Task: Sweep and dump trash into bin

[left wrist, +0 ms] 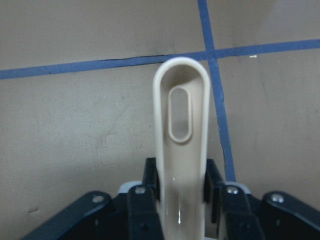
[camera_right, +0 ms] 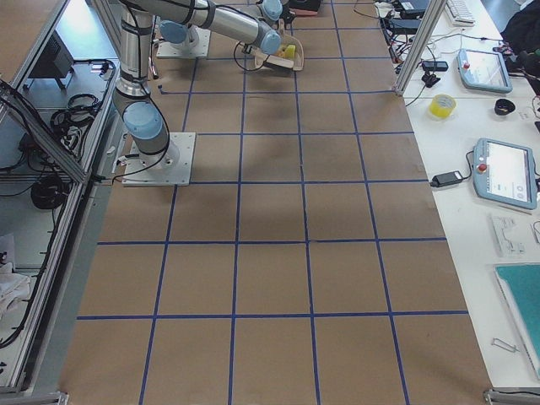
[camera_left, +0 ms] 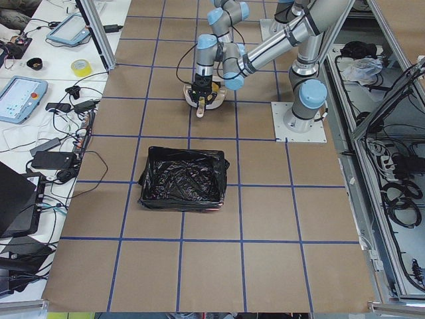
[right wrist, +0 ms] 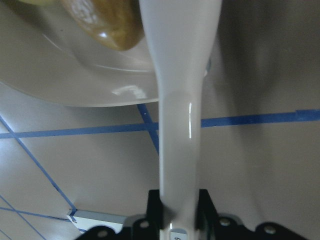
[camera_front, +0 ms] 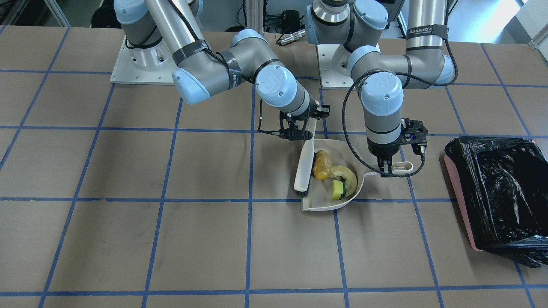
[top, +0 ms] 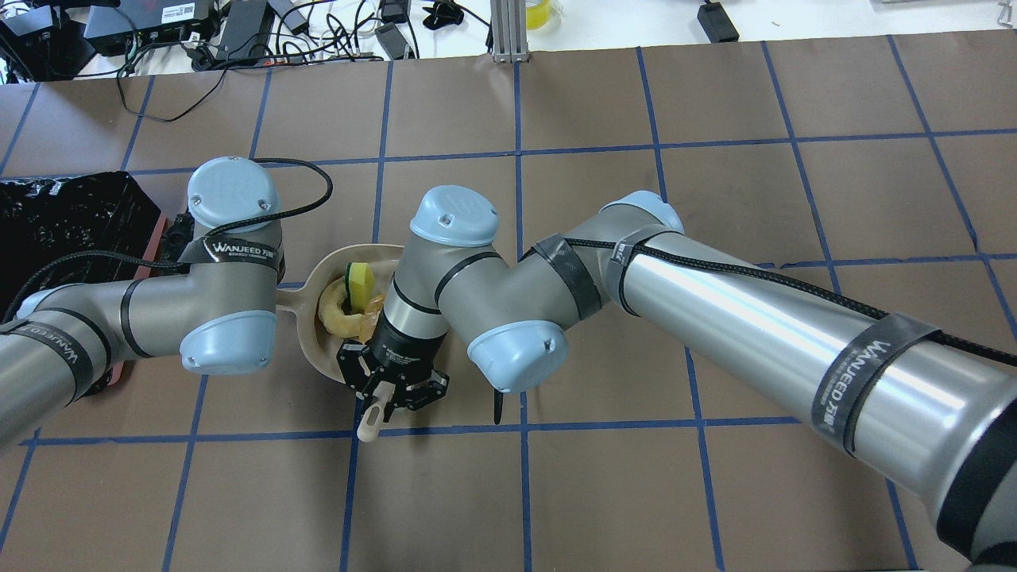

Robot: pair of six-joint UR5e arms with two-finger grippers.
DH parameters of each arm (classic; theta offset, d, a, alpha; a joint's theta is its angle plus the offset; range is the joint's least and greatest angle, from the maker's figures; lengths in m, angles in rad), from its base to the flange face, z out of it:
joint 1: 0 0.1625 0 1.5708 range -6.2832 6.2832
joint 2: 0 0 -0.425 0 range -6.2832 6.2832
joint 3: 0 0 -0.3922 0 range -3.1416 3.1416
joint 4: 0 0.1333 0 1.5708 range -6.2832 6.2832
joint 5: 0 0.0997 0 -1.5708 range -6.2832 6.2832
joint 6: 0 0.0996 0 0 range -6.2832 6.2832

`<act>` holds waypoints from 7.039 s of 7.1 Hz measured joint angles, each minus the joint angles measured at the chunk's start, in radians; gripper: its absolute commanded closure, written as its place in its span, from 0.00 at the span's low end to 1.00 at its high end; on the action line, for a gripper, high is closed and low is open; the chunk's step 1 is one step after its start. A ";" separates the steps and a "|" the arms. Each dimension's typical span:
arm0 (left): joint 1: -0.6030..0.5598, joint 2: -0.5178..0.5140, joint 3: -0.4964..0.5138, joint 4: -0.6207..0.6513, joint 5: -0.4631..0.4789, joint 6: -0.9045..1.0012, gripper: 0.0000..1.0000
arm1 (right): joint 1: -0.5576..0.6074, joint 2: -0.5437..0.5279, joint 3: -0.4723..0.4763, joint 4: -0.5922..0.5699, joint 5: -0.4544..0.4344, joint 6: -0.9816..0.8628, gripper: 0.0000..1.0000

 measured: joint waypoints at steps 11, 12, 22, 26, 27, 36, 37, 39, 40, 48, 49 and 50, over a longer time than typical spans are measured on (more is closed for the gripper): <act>0.003 -0.006 0.055 -0.109 -0.152 0.003 1.00 | -0.105 -0.076 -0.171 0.455 -0.336 -0.178 0.94; 0.005 -0.005 0.100 -0.208 -0.181 0.000 1.00 | -0.170 -0.101 -0.203 0.544 -0.371 -0.248 0.94; 0.460 -0.052 0.560 -0.549 -0.417 0.198 1.00 | -0.865 -0.017 -0.229 0.475 -0.734 -1.043 0.98; 0.708 -0.118 0.679 -0.575 -0.375 0.590 1.00 | -0.920 0.051 -0.187 0.378 -0.748 -1.122 0.98; 0.753 -0.144 0.691 -0.535 -0.362 0.671 1.00 | -0.922 0.052 -0.177 0.370 -0.749 -1.119 0.98; 0.828 -0.342 0.856 -0.142 -0.603 1.117 1.00 | -0.923 0.057 -0.167 0.350 -0.737 -1.070 0.26; 0.828 -0.334 0.854 -0.078 -0.675 1.200 1.00 | -0.923 0.059 -0.167 0.321 -0.736 -1.076 0.23; 0.828 -0.319 0.835 0.023 -0.808 1.296 1.00 | -0.923 0.060 -0.168 0.282 -0.735 -1.088 0.11; 0.828 -0.317 0.816 0.083 -0.865 1.320 1.00 | -0.923 0.060 -0.170 0.276 -0.735 -1.090 0.00; 0.824 -0.276 0.696 0.423 -1.105 1.439 1.00 | -0.883 -0.253 -0.383 0.404 -0.691 -1.076 0.00; 0.805 -0.263 0.696 0.414 -1.058 1.415 1.00 | -0.846 -0.302 -0.385 0.449 -0.679 -1.041 0.00; 0.753 -0.245 0.698 0.379 -0.968 1.382 1.00 | -0.790 -0.337 -0.378 0.476 -0.663 -0.967 0.00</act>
